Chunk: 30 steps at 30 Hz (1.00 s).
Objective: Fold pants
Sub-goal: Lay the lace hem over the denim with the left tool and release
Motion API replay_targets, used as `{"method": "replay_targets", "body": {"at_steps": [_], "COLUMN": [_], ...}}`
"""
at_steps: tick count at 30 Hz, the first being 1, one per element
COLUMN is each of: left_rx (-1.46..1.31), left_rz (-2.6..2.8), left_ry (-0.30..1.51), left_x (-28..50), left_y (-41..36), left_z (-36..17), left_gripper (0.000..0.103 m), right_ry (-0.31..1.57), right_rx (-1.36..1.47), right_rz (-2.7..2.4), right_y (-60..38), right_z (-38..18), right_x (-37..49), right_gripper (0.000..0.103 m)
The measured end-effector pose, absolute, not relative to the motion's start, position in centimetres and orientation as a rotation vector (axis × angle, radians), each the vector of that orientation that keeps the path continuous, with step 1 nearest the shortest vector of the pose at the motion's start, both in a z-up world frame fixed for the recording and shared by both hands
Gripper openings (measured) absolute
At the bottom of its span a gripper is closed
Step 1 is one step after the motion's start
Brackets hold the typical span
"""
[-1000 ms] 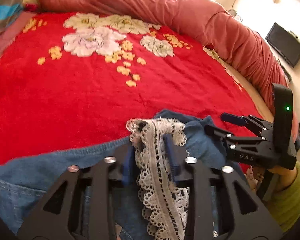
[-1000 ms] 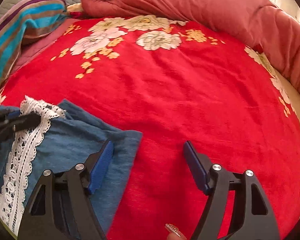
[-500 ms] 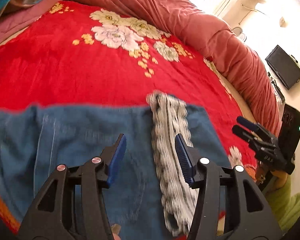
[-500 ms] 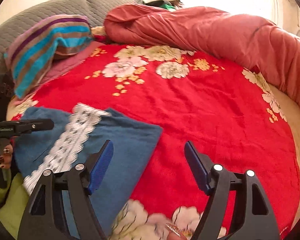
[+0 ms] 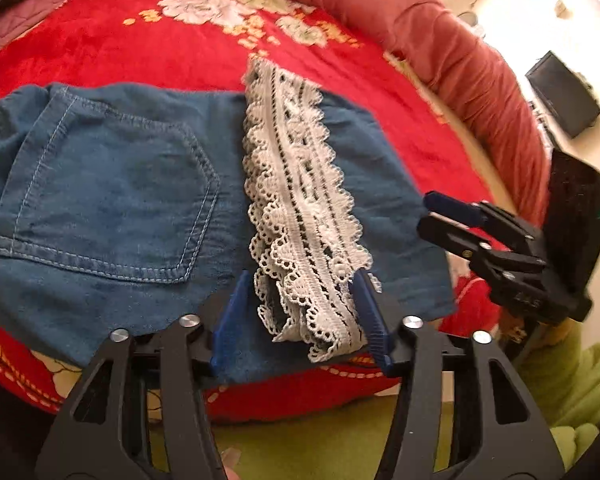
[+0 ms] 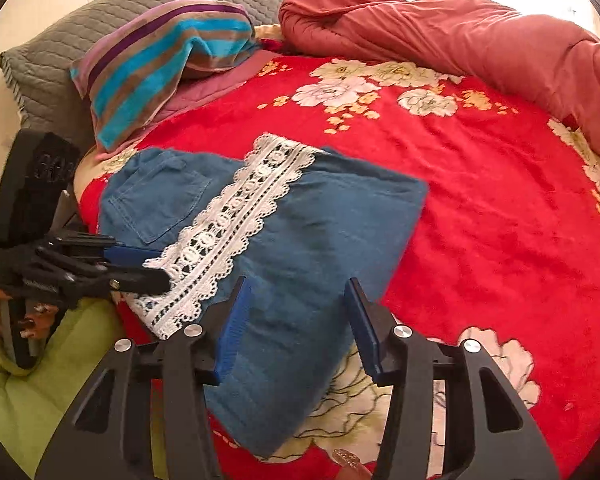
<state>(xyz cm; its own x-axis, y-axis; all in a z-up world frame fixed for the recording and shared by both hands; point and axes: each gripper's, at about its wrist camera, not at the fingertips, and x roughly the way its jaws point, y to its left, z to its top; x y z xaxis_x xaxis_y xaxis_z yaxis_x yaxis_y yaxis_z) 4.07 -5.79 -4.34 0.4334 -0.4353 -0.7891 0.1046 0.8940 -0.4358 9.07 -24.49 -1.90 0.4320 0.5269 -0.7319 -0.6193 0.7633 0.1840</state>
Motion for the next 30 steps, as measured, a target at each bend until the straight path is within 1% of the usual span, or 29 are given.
{"method": "replay_targets", "body": {"at_steps": [1, 5, 6, 7, 9, 10, 14, 19, 24, 26, 28, 30], "left_rx": [-0.340, -0.328, -0.338, -0.340, -0.334, -0.331, -0.310, -0.314, -0.280, -0.271, -0.282, -0.293], "left_rz": [-0.342, -0.327, -0.320, -0.303, -0.294, -0.304, -0.299, -0.267, -0.258, -0.256, -0.255, -0.262], "left_ry": [1.078, 1.091, 1.090, 1.088, 1.083, 1.071, 1.012, 1.091, 1.068, 1.064, 1.063, 1.064], "left_x": [4.1, 4.4, 4.6, 4.7, 4.8, 4.6, 3.4, 3.6, 4.1, 4.2, 4.5, 4.1], "left_y": [-5.9, -6.3, -6.3, -6.4, -6.5, -6.4, -5.2, -4.7, -5.3, -5.5, -5.4, -5.0], "left_z": [-4.4, -4.8, -5.0, -5.1, -4.9, -4.4, -2.4, -5.0, -4.6, -4.6, -4.8, -5.0], "left_gripper": [0.050, 0.051, 0.046, 0.025, 0.013, 0.008, 0.008, 0.013, 0.015, 0.016, 0.020, 0.020], "right_ry": [0.870, 0.884, 0.889, 0.894, 0.896, 0.890, 0.861, 0.863, 0.856, 0.882, 0.922, 0.938], "right_rx": [-0.122, -0.123, -0.121, -0.121, -0.120, -0.118, -0.121, -0.145, -0.163, -0.209, -0.274, -0.269], "right_rz": [0.719, 0.713, 0.711, 0.707, 0.704, 0.708, 0.733, 0.740, 0.764, 0.730, 0.668, 0.665], "right_y": [-24.4, -24.3, -24.3, -24.2, -24.1, -24.2, -24.0, -23.0, -22.2, -22.1, -22.2, -22.7], "right_z": [-2.0, -2.7, -2.9, -3.1, -3.1, -3.0, -2.3, -2.5, -2.6, -3.3, -4.5, -5.1], "right_x": [9.1, 9.1, 9.2, 9.2, 9.1, 9.0, 8.4, 8.3, 7.8, 7.8, 8.0, 7.9], "right_gripper": [0.047, 0.048, 0.048, 0.048, 0.048, 0.048, 0.048, 0.048, 0.048, 0.048, 0.046, 0.046]}}
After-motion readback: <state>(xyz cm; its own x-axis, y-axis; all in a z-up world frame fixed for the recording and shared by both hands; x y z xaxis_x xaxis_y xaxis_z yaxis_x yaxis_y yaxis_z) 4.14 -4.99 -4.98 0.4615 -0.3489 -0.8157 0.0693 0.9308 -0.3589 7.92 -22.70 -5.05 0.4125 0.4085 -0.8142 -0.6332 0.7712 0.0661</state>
